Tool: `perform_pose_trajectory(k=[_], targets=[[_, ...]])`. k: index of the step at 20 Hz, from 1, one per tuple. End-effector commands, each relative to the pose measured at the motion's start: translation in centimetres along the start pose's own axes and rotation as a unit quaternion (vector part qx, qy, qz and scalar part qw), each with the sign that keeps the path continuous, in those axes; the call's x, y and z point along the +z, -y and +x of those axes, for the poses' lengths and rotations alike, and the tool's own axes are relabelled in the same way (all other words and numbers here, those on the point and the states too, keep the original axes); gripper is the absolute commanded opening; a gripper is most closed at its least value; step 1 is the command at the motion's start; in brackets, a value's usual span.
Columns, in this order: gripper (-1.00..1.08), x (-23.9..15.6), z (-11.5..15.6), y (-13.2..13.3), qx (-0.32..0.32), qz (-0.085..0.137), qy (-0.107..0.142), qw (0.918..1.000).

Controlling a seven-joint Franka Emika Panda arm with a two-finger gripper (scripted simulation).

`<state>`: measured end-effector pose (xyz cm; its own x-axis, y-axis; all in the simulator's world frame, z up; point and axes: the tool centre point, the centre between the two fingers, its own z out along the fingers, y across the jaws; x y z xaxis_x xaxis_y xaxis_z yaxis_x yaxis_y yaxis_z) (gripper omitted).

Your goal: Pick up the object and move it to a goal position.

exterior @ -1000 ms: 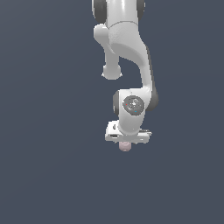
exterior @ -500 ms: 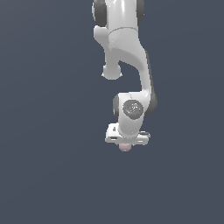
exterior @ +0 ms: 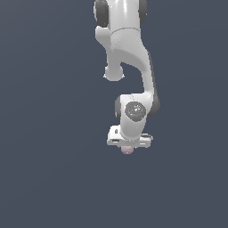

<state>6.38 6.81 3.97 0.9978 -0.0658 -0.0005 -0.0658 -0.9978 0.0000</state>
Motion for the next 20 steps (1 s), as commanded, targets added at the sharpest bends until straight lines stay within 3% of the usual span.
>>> perform_pose_trajectory(k=[1,8,20], targets=[[-1.00,-0.2,0.1,-0.3,0.000,0.000,0.000,1.0000],[-1.00,-2.0,1.2,-4.2,0.000,0.000,0.000,1.0000],[-1.00,-7.5,4.8,-16.0,0.000,0.000,0.000,1.0000]])
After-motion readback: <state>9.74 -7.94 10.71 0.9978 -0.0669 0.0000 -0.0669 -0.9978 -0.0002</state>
